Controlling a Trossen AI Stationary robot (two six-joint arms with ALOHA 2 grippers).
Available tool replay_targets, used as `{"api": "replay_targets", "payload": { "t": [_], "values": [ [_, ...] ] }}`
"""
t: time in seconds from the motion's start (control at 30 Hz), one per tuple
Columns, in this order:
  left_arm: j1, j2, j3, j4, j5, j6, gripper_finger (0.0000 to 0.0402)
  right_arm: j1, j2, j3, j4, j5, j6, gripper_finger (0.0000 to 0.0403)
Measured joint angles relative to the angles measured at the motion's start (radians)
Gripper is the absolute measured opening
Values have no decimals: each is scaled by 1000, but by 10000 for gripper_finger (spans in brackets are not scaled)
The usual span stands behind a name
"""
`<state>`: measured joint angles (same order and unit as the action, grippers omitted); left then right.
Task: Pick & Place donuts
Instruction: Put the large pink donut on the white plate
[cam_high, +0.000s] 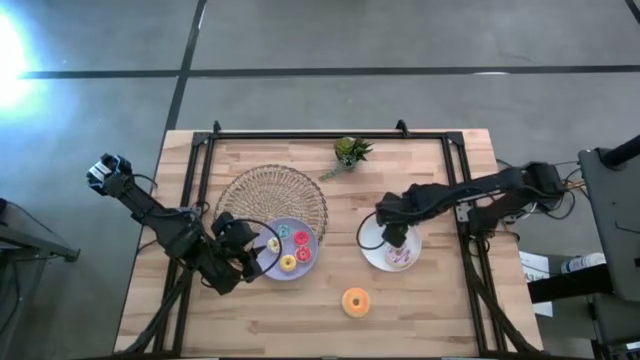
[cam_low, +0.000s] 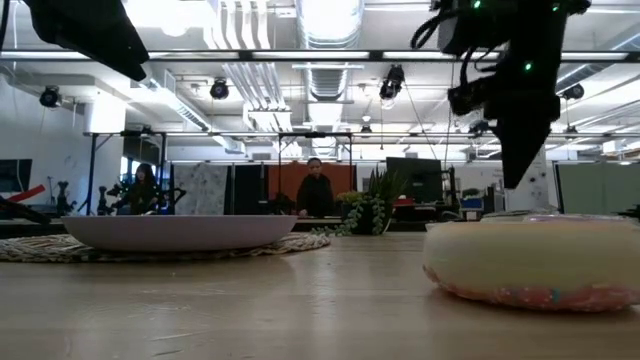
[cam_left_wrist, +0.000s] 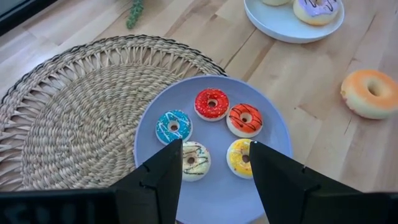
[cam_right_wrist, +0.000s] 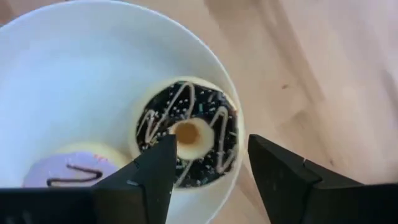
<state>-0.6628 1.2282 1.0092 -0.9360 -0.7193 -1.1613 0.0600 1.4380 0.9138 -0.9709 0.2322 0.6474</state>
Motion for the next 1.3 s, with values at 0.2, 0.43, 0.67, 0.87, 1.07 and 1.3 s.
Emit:
{"api": "replay_targets", "payload": {
  "t": [0.2,0.43,0.67,0.87,1.07,1.3],
  "values": [
    [1,0,0,0,-2,-1,161,47,-127,-2,71,22,-75,196],
    [1,0,0,1,-15,1,161,243,-139,4,363,-156,-302,189],
    [2,0,0,4,-14,1,161,437,53,85,380,-143,-389,188],
    [3,0,0,32,-15,1,161,554,263,230,382,-95,-652,187],
    [3,0,0,56,7,2,161,595,422,345,399,3,-674,187],
    [3,0,0,60,15,17,161,616,446,334,470,-1,-623,187]
  ]
}}
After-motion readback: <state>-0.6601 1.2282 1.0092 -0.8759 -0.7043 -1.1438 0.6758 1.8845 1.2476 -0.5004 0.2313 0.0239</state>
